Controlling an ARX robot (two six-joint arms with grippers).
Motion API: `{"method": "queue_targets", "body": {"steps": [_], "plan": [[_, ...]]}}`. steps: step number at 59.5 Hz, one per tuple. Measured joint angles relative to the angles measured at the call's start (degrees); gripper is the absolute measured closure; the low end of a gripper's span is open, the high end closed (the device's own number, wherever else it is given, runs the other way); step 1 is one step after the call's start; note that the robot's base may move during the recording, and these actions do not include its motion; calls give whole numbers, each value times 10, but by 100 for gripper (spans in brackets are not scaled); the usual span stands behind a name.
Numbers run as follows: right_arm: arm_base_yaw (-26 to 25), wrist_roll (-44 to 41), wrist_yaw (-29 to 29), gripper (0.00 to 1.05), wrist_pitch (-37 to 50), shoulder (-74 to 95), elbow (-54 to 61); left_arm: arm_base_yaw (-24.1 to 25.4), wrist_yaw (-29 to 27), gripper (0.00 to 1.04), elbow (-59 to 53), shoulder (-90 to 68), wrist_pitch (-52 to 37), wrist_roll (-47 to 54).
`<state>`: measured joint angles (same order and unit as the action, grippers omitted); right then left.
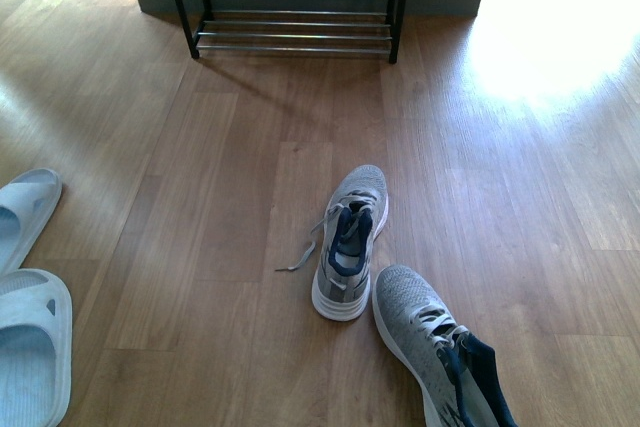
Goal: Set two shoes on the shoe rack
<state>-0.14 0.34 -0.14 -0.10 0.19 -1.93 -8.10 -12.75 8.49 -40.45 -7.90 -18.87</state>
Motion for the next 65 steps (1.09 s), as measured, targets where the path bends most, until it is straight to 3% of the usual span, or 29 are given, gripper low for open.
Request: {"method": "queue_targets", "body": {"steps": [9, 17, 41, 65], "plan": [[0, 0, 0, 9, 0, 0, 0, -11, 73, 9, 74, -291, -120, 8], [0, 0, 0, 9, 0, 0, 0, -40, 172, 9, 189, -552, -142, 15], [0, 0, 0, 9, 0, 0, 0, -133, 192, 9, 480, -811, -36, -9], [0, 0, 0, 9, 0, 0, 0, -155, 199, 9, 741, -1028, 116, 28]]}}
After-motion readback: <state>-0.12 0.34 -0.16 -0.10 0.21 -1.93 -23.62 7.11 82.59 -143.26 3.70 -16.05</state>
